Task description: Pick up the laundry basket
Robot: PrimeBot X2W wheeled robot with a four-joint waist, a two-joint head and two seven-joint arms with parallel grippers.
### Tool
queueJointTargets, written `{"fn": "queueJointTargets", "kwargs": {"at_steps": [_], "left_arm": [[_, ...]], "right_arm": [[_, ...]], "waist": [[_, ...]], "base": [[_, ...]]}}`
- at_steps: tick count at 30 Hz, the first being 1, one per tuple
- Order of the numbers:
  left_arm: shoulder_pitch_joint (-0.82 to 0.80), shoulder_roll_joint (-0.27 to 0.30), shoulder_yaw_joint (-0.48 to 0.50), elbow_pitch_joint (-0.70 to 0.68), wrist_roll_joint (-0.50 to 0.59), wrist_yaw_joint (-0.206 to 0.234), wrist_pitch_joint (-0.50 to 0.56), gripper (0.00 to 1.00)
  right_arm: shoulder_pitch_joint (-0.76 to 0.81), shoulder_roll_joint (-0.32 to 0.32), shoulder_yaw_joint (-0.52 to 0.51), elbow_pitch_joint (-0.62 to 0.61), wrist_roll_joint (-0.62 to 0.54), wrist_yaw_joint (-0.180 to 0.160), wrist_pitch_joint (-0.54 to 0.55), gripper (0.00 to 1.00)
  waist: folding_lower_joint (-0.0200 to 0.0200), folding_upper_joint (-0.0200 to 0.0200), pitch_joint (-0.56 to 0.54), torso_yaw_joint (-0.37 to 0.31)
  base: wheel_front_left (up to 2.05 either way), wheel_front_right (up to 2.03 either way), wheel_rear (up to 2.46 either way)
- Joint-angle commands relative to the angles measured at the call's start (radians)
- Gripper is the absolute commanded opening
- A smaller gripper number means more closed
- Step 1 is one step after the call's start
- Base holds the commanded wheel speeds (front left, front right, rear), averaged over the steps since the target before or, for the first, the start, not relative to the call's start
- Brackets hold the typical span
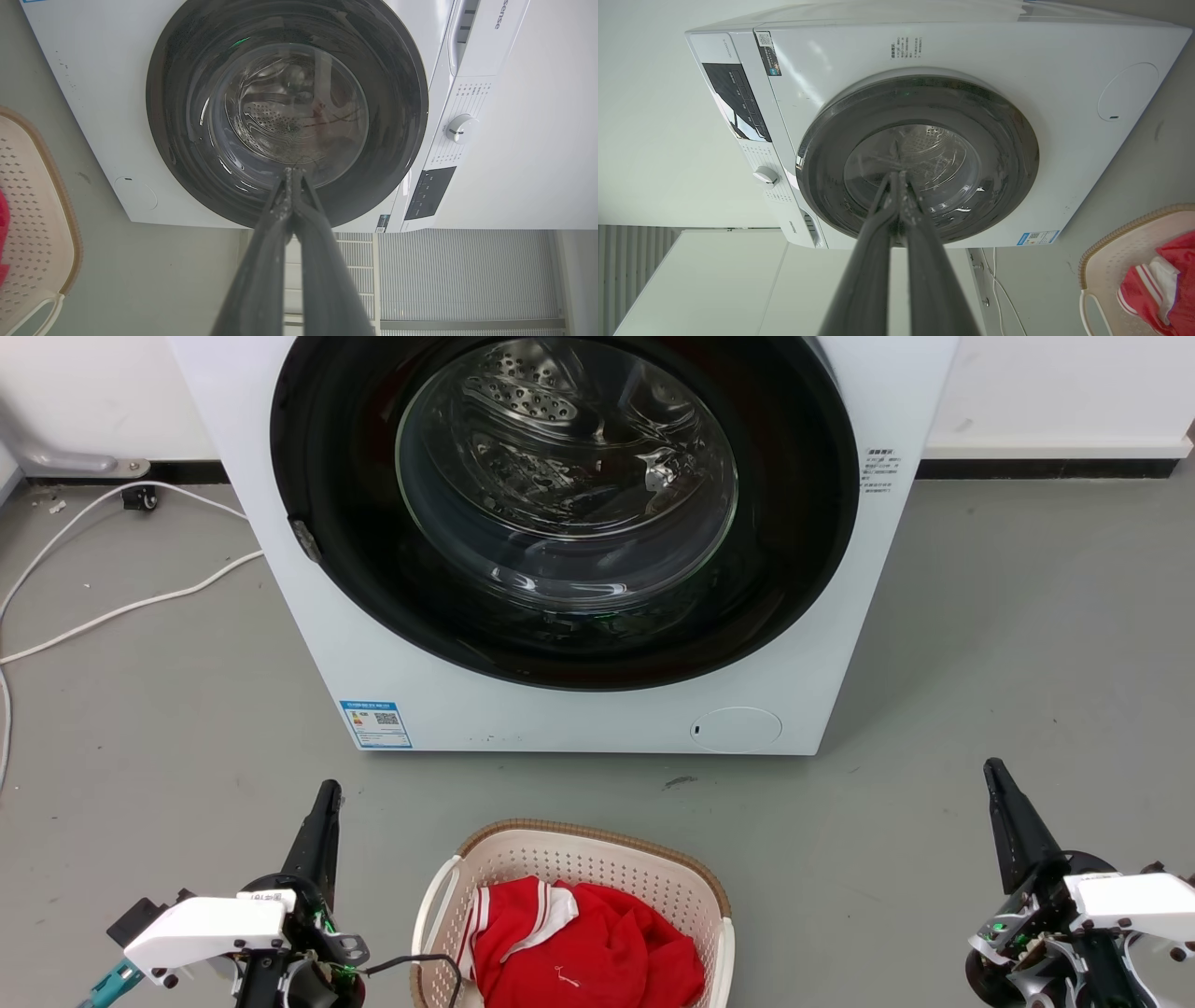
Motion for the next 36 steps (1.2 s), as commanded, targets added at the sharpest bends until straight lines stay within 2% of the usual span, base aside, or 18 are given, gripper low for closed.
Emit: {"fn": "queueJointTargets", "kwargs": {"at_steps": [1,3,4,9,13,21,36], "left_arm": [[-0.008,0.003,0.002,0.0,0.0,-0.003,0.002,0.0],[-0.008,0.003,0.002,0.0,0.0,-0.003,0.002,0.0],[0.0,0.0,0.0,0.0,0.0,0.0,0.0,1.0],[0.015,-0.003,-0.007,0.009,0.007,0.0,-0.015,1.0],[0.016,-0.002,-0.001,-0.001,0.055,0.0,-0.035,1.0],[0.014,-0.002,0.002,-0.037,0.211,0.003,-0.074,1.0],[0.034,-0.001,-0.035,-0.106,0.532,0.037,-0.137,1.0]], "right_arm": [[-0.012,-0.002,-0.001,0.001,0.004,0.0,0.001,0.0],[-0.012,-0.002,-0.001,0.001,0.004,0.0,0.001,0.0],[0.0,0.0,0.0,0.0,0.0,0.0,0.0,1.0],[0.017,0.002,0.003,0.014,-0.013,0.0,-0.014,1.0],[0.021,0.001,-0.004,0.008,-0.061,0.0,-0.035,1.0],[0.031,0.001,0.002,-0.05,-0.227,0.0,-0.074,1.0],[0.061,0.0,0.027,-0.129,-0.594,0.0,-0.137,1.0]], "waist": [[0.0,0.0,0.0,0.0],[0.0,0.0,0.0,0.0],[0.0,0.0,0.0,0.0],[0.0,0.0,0.001,0.0],[0.0,0.0,0.001,0.0],[0.0,0.0,0.004,-0.002],[0.0,0.0,0.004,-0.004]], "base": [[0.0,0.0,0.0],[0.0,0.0,0.0],[0.0,0.0,0.0],[0.0,0.0,0.0],[0.0,0.0,0.0],[0.0,0.0,0.0],[0.0,0.0,0.0]]}}
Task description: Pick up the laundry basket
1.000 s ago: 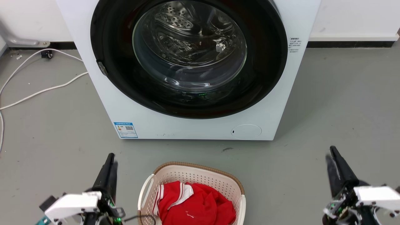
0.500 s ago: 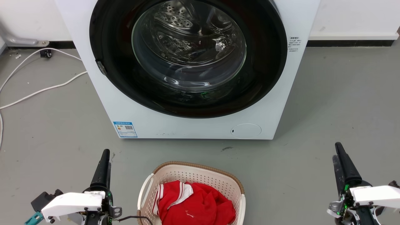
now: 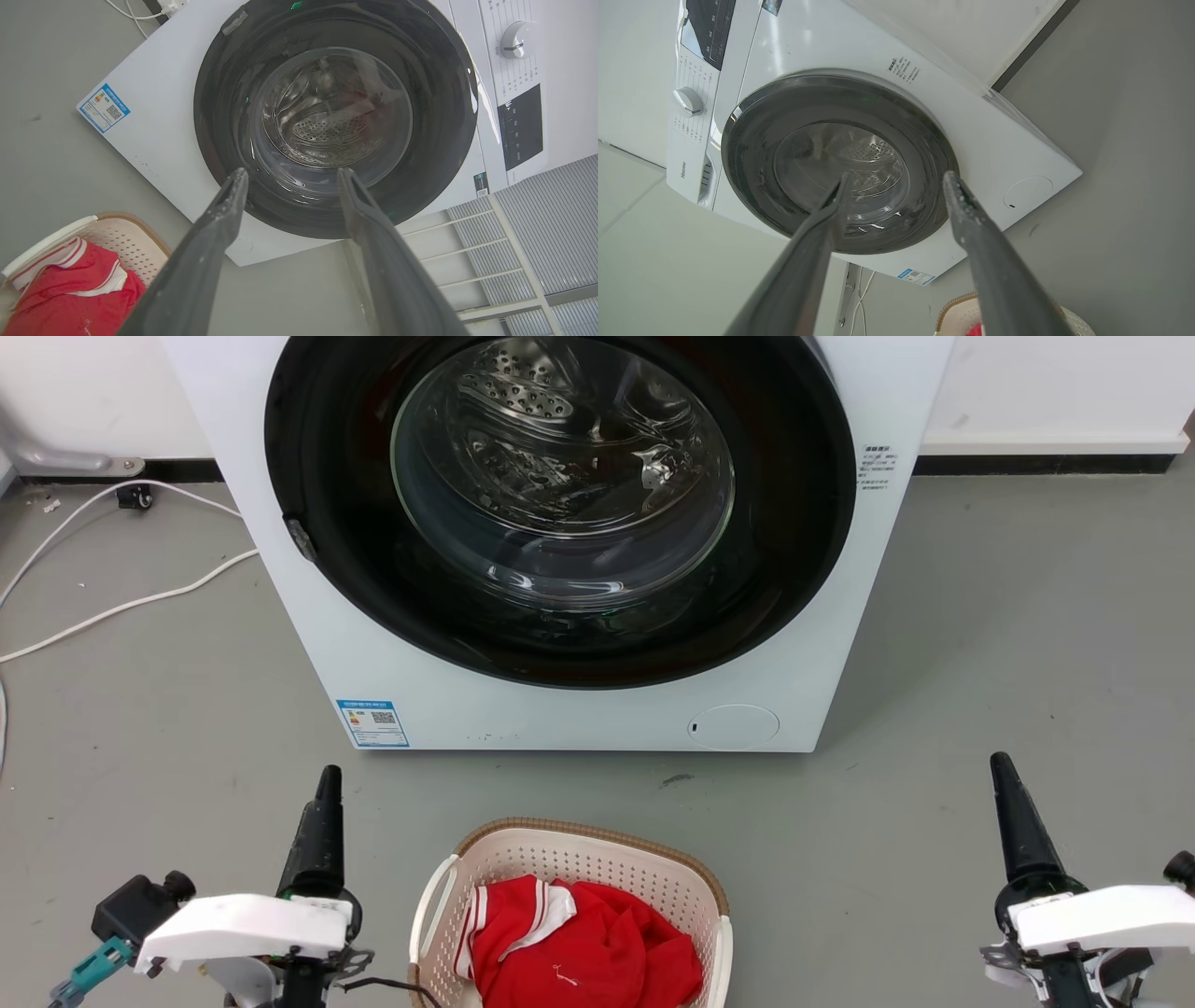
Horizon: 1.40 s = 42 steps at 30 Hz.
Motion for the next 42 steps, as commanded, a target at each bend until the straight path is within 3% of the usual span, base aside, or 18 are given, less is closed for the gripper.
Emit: {"fn": "queueJointTargets", "kwargs": {"at_steps": [1,14,42], "left_arm": [[-0.005,0.004,-0.008,-0.024,0.057,0.008,-0.013,1.0],[0.01,0.005,-0.044,-0.039,0.28,0.032,-0.06,1.0],[0.041,0.006,-0.061,-0.06,0.607,0.049,-0.14,1.0]], "right_arm": [[-0.004,-0.002,0.004,-0.028,-0.06,0.0,-0.014,1.0],[0.023,-0.003,0.022,-0.04,-0.306,0.0,-0.061,1.0],[0.065,-0.004,0.035,-0.074,-0.647,0.0,-0.141,1.0]], "waist": [[0.0,0.0,0.0,0.0],[0.0,0.0,0.0,0.004],[0.0,0.0,-0.005,0.001]], "base": [[0.0,0.0,0.0],[0.0,0.0,0.0],[0.0,0.0,0.0]]}}
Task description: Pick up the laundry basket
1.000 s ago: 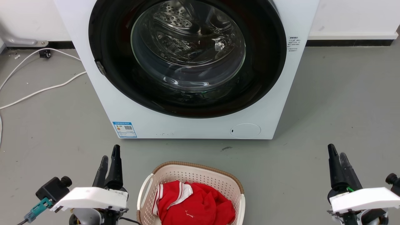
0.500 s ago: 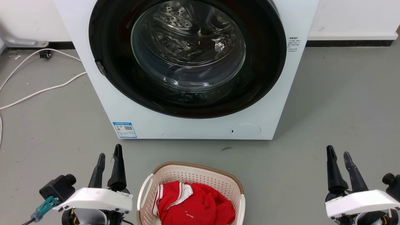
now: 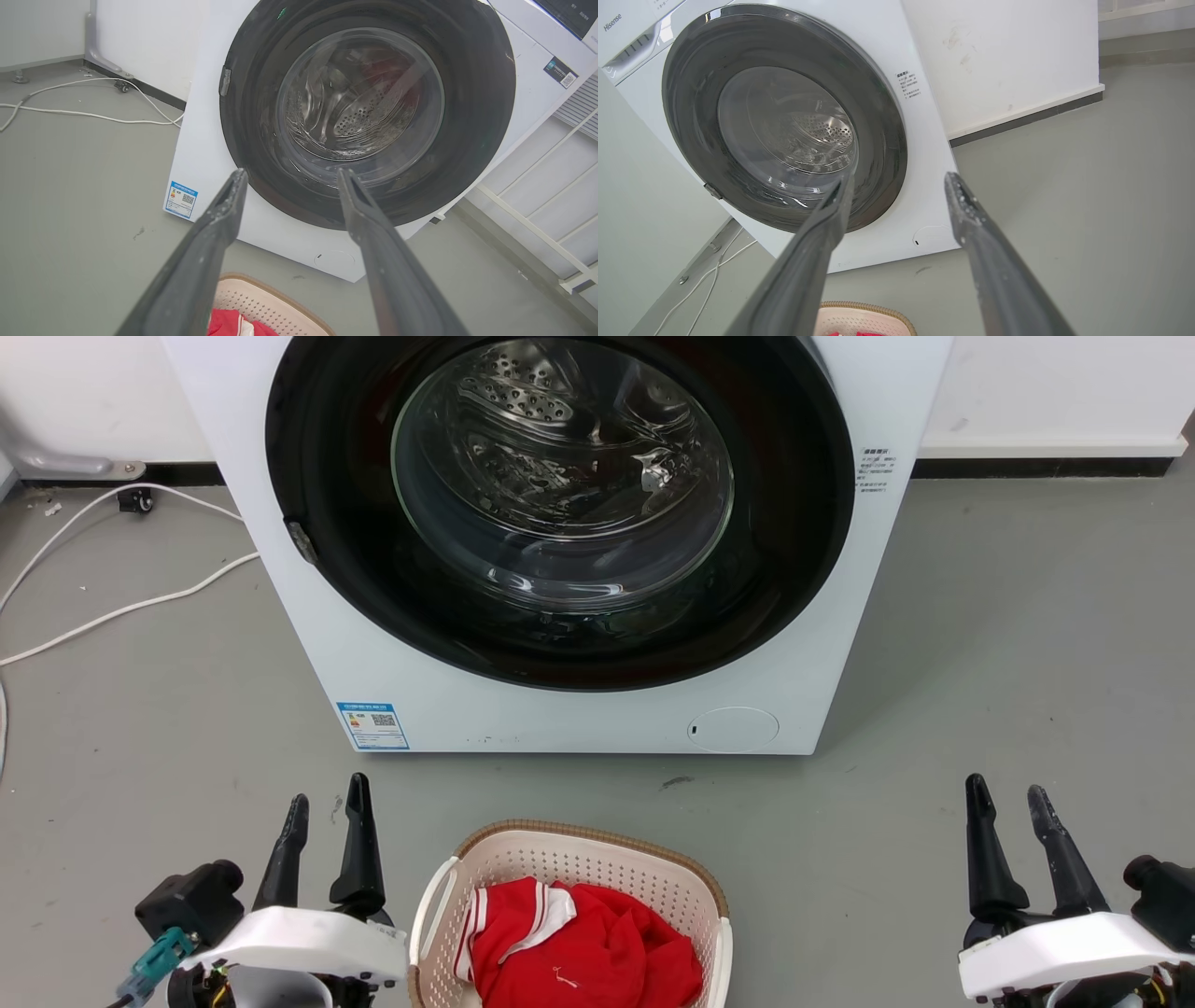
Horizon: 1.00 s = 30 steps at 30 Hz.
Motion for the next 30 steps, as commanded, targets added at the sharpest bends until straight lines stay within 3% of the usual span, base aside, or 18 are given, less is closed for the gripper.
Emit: {"fn": "queueJointTargets", "kwargs": {"at_steps": [1,30], "left_arm": [[0.002,0.004,0.0,-0.013,0.031,0.005,-0.01,1.0],[0.033,0.005,-0.026,-0.019,0.318,0.026,-0.076,1.0]], "right_arm": [[0.005,-0.004,0.002,-0.017,-0.03,0.0,-0.009,1.0],[0.051,-0.005,0.025,-0.036,-0.324,0.0,-0.078,1.0]], "waist": [[0.0,0.0,0.0,0.0],[0.0,0.0,-0.005,-0.002]], "base": [[0.0,0.0,0.0],[0.0,0.0,0.0]]}}
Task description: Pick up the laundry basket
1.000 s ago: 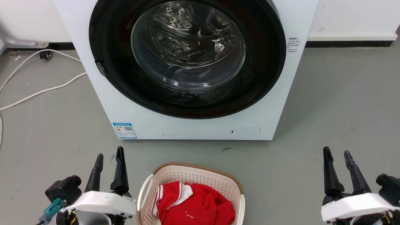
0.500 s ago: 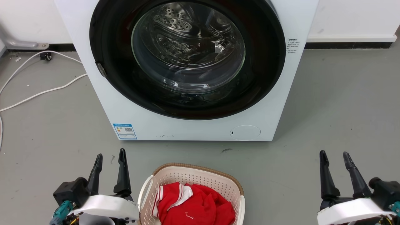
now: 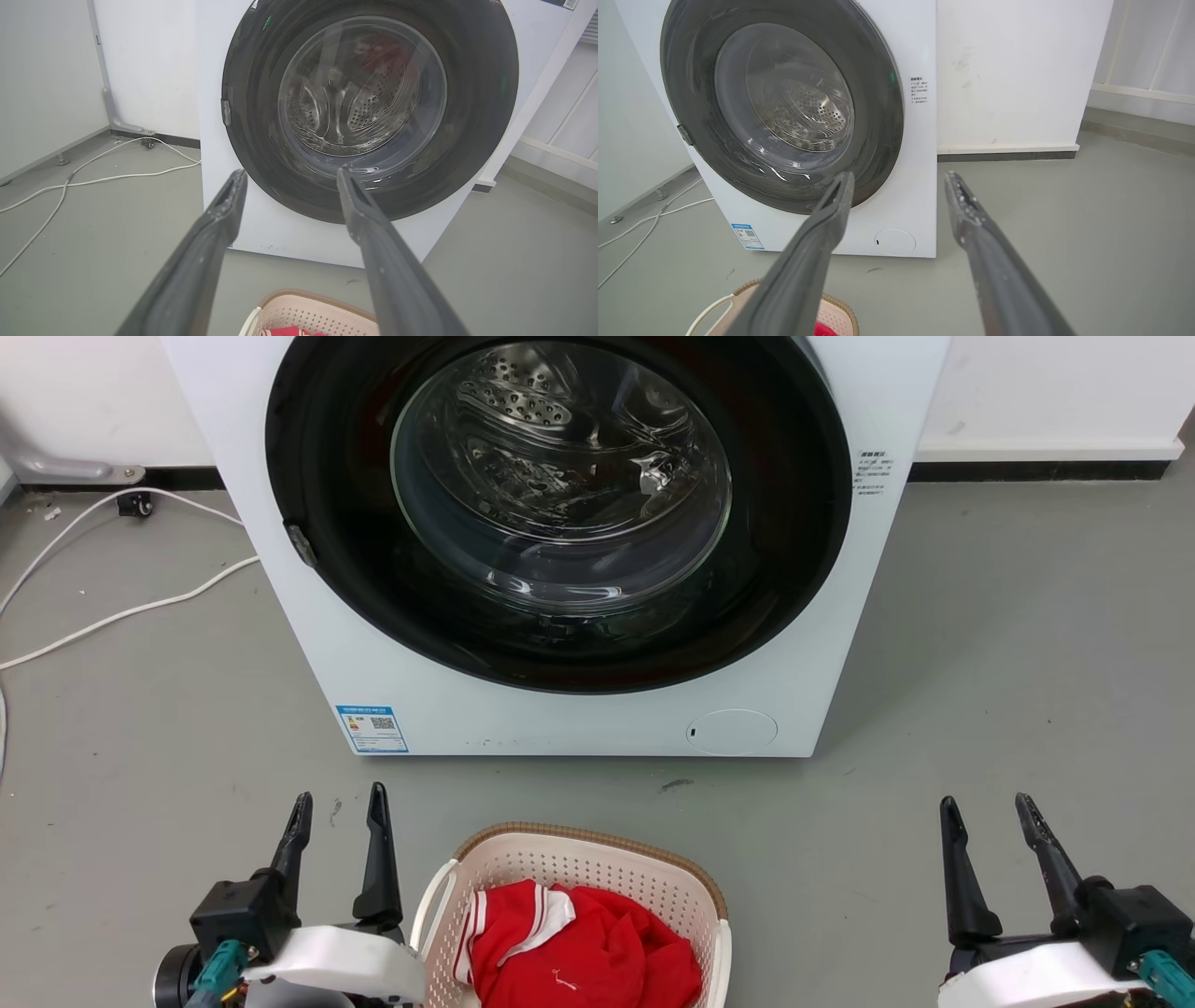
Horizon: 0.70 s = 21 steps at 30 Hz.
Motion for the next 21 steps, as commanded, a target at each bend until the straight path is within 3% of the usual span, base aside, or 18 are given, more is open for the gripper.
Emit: {"fn": "queueJointTargets", "kwargs": {"at_steps": [1,21], "left_arm": [[0.008,0.003,-0.003,-0.008,0.026,0.003,-0.01,1.0],[0.022,0.004,-0.007,-0.008,0.171,0.022,-0.046,1.0]], "right_arm": [[0.009,-0.004,0.001,-0.012,-0.028,0.0,-0.011,1.0],[0.023,-0.005,-0.004,-0.032,-0.126,0.0,-0.049,1.0]], "waist": [[0.0,-0.0001,0.0,-0.001],[0.0,-0.0001,-0.002,-0.002]], "base": [[0.0,0.0,0.0],[0.0,0.0,0.0]]}}
